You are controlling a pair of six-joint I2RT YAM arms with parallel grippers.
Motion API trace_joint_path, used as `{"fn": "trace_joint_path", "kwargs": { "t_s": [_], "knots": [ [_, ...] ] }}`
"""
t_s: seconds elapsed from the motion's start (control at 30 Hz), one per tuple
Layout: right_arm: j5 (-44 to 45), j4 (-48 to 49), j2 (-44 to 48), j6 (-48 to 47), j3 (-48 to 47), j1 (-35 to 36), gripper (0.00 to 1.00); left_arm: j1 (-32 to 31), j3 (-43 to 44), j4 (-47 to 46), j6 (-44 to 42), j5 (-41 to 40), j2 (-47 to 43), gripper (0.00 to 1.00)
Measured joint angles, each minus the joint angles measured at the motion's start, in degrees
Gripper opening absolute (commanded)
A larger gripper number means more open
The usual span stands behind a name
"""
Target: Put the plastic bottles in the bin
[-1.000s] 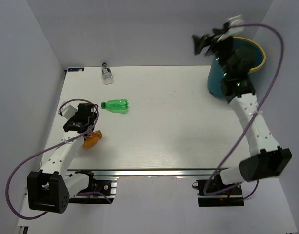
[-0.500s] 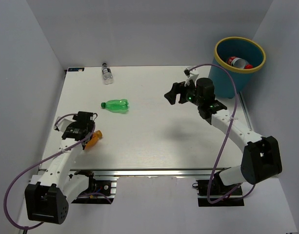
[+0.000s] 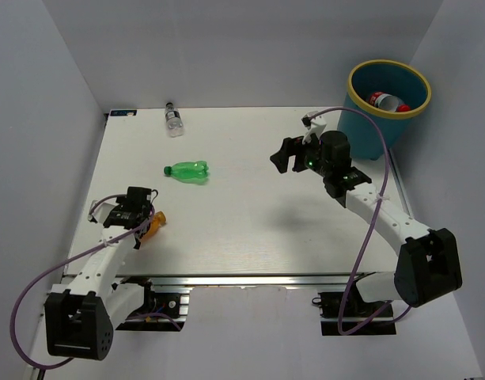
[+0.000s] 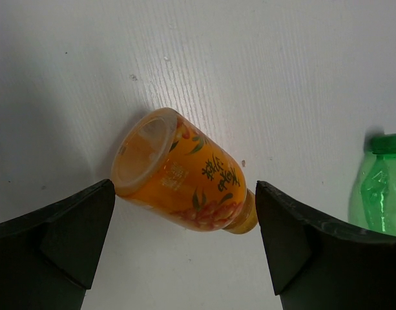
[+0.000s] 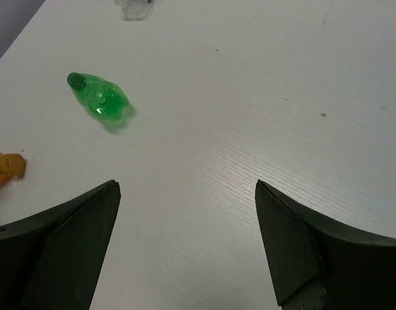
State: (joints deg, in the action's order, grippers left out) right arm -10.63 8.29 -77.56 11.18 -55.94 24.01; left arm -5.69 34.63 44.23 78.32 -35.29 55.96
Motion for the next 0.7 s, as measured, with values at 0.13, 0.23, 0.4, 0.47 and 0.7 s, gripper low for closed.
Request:
{"fn": "trace_joint_path", "kwargs": {
  "t_s": [0.13,0.23,0.4,0.47,0.7],
  "knots": [
    [0.42,-0.87,0.11,-0.07,0.7,-0.11,0.89,0.9,-0.44,-1.66,0.59,0.44,2.91,0.98],
    [0.79,-1.14,0.37,-0.2,1.31,-0.37,0.89,1.42,-0.72,-3.21,1.18,0.11,4.26,0.98],
    [1.11,-2.25,0.55,-0.5,1.46,-0.44,0.89,2.19,-2.58,-6.95,2.73,-1.14,6.58,0.98],
    [1.27,-2.36,0.83,-0.81,1.68,-0.44,0.89,2.36,-2.91,-8.44,2.91,-1.31,7.96,0.98],
    [1.27,-2.73,1.9,-1.11,3.26,-0.44,0.89,2.58,-3.26,-13.03,2.29,-0.59,12.15,0.81]
  ]
}}
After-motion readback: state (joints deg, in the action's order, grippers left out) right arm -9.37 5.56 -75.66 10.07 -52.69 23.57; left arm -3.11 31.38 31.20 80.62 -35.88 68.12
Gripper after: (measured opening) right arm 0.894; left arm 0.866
